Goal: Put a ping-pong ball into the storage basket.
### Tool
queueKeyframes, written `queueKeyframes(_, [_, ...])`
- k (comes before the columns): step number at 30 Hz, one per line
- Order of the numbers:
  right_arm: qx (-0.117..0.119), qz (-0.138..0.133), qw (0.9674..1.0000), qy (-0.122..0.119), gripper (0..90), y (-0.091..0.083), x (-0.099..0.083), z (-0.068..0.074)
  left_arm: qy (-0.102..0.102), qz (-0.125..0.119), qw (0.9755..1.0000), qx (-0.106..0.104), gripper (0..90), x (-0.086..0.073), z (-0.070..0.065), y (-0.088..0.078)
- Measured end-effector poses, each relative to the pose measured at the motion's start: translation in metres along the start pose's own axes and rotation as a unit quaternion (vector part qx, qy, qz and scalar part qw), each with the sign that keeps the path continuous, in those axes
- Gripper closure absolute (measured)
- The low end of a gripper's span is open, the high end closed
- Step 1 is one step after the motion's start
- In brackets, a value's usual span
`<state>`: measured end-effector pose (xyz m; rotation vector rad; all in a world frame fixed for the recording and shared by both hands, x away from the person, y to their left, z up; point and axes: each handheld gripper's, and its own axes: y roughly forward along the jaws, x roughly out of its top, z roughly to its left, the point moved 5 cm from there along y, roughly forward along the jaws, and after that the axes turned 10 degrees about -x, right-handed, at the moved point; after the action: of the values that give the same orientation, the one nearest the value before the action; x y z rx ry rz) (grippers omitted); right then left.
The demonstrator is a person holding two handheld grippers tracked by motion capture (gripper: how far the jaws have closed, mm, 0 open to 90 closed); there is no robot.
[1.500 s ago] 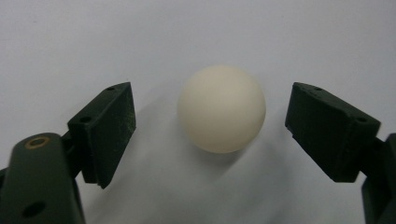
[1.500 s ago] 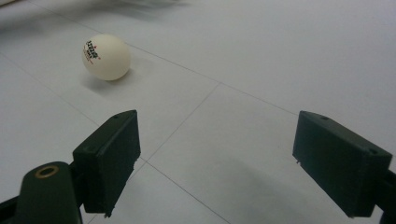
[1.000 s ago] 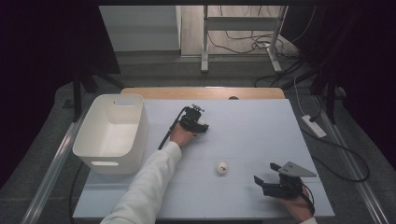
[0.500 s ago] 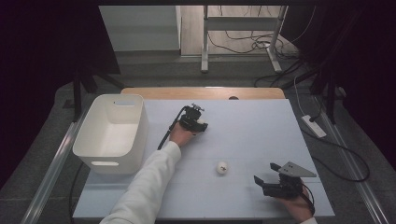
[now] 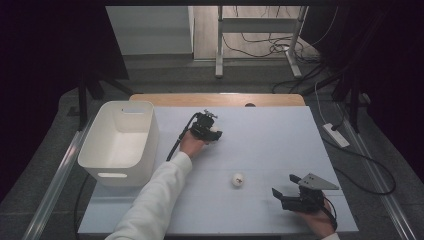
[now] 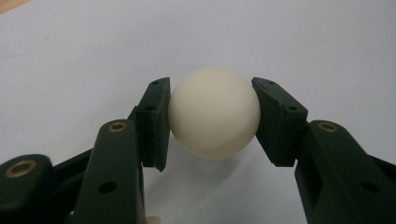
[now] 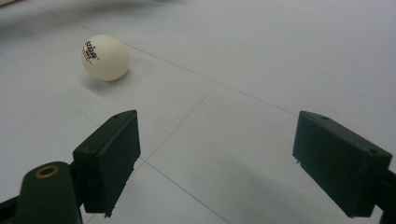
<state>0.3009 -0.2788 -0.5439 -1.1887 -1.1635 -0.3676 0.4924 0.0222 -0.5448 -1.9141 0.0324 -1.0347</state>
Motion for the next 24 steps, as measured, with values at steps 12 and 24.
queueKeyframes(12, [-0.002,0.001,1.0,0.0,14.8,0.0,0.0,0.0,0.002,-0.008,1.0,-0.005,50.4,-0.003,-0.002,-0.012])
queueKeyframes(24, [-0.003,0.001,1.0,-0.001,14.8,0.001,0.0,0.0,0.015,-0.017,0.9997,-0.012,50.3,-0.007,-0.007,-0.025])
